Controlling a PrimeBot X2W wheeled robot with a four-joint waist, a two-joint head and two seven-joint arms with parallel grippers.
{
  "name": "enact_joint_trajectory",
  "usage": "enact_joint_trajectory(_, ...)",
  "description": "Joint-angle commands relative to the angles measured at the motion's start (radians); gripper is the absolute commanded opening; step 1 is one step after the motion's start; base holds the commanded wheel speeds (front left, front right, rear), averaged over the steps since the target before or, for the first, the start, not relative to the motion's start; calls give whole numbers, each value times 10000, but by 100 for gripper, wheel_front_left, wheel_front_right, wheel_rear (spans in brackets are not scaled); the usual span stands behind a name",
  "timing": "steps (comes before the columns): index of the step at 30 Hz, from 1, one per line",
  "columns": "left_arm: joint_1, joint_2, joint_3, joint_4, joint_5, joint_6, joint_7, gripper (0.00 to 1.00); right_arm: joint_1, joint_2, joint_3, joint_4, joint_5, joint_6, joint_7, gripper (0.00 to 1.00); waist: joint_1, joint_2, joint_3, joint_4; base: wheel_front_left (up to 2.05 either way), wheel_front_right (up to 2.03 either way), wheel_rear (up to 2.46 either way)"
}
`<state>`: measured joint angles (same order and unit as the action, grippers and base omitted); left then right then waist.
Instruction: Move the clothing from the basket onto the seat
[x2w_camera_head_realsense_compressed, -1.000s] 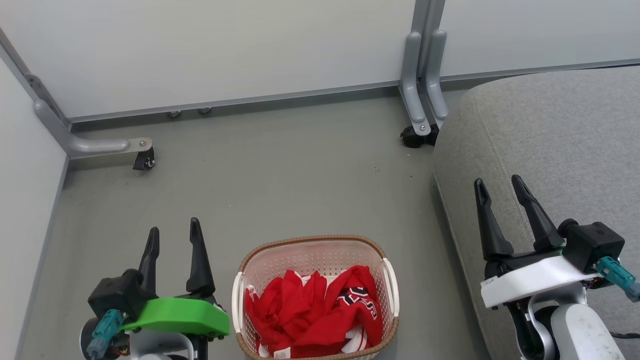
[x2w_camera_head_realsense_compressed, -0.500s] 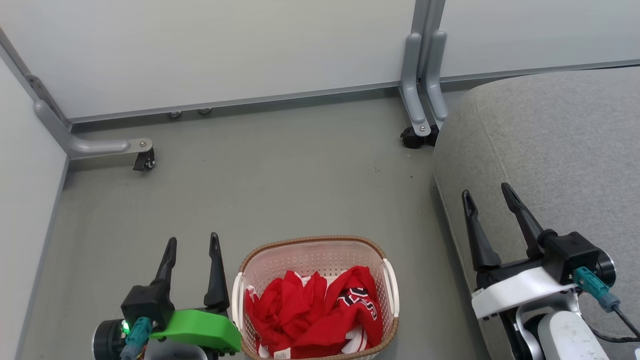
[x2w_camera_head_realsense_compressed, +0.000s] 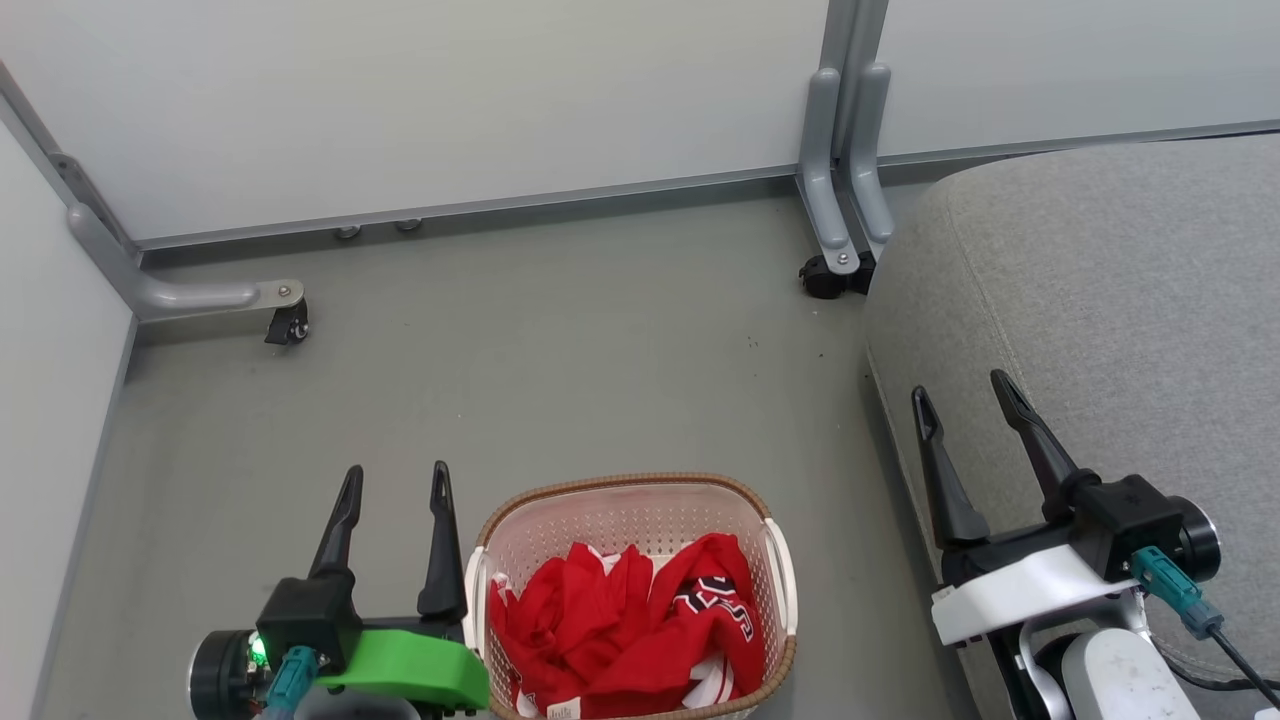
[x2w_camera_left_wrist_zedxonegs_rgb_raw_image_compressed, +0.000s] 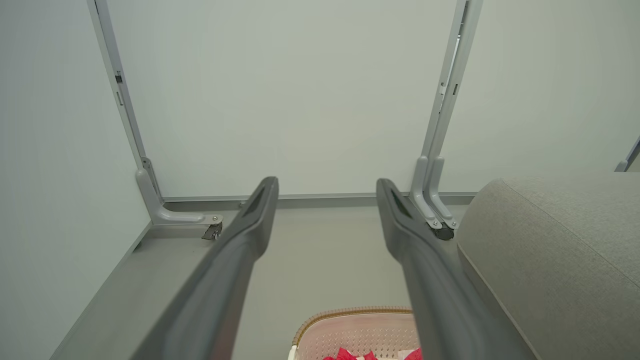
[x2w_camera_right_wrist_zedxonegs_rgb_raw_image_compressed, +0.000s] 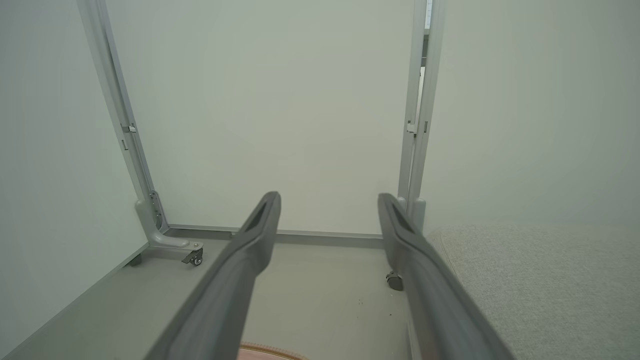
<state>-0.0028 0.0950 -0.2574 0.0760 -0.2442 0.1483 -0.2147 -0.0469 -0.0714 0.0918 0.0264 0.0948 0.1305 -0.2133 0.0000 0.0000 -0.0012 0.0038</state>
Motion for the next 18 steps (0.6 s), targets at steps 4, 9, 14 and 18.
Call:
enact_joint_trajectory(4, 255, -230, 268, 21, 68, -599, -165, 100, 87, 68, -43, -37, -16, 2, -185, 100, 0, 0, 11, -3, 0, 0, 0)
enact_joint_trajectory(9, 337, -392, 802, 93, 226, -1330, -257, 100, 187, 119, -110, 47, 105, 2, -275, 100, 0, 0, 15, -3, 0, 0, 0)
enact_joint_trajectory(14, 432, -445, 1068, 135, 420, -1724, -343, 100, 202, 165, -130, 231, 239, 2, -368, 100, 0, 0, -5, -11, 0, 0, 0)
enact_joint_trajectory(18, 511, -441, 1031, 154, 316, -1869, -425, 100, 280, 198, -272, 481, 472, 2, -433, 100, 0, 0, -27, 5, 0, 0, 0)
